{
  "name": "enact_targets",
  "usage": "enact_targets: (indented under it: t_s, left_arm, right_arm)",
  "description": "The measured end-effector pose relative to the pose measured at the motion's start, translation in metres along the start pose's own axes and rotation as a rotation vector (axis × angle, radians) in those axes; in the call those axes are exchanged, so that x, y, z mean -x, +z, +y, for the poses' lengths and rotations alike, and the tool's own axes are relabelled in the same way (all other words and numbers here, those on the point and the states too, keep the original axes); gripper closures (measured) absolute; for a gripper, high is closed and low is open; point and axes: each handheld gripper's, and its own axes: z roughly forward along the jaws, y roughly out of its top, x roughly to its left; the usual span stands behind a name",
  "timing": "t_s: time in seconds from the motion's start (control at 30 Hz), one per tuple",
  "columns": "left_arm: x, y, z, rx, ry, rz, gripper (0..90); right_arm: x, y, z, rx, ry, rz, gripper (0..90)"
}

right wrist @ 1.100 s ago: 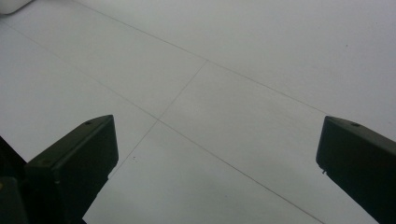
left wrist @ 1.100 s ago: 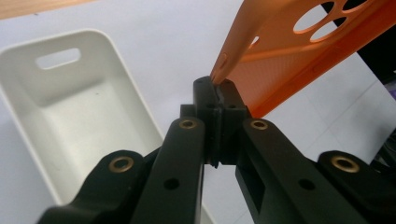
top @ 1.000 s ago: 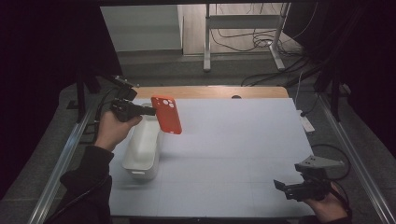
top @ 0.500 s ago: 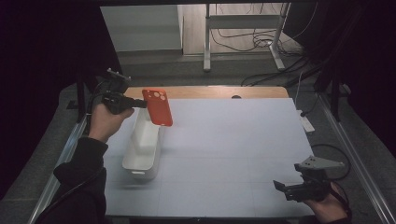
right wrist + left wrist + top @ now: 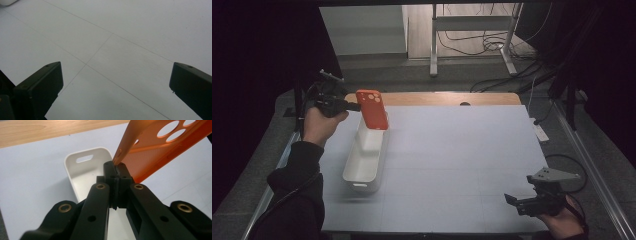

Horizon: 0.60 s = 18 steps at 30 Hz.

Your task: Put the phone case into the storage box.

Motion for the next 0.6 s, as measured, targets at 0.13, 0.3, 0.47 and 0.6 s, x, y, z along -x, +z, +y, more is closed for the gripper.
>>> enact_targets:
  t_s: [0.13,0.3,0.47,0.6]
  left_arm:
    - [-0.005,0.002,0.002,0.002,-0.006,0.018,89.0]
    - [-0.012,0.006,0.004,0.000,-0.017,0.032,89.0]
    - [-0.016,0.010,0.006,-0.004,-0.026,0.045,89.0]
    - [-0.018,0.017,0.008,-0.007,-0.031,0.054,89.0]
  right_arm:
    - [0.000,0.000,0.000,-0.001,-0.001,0.002,0.0]
    - [0.000,0.000,0.000,0.001,-0.006,0.002,0.0]
    - [-0.002,0.001,0.000,-0.008,-0.015,0.004,0.0]
    - [-0.002,0.001,0.000,-0.009,-0.017,0.006,0.0]
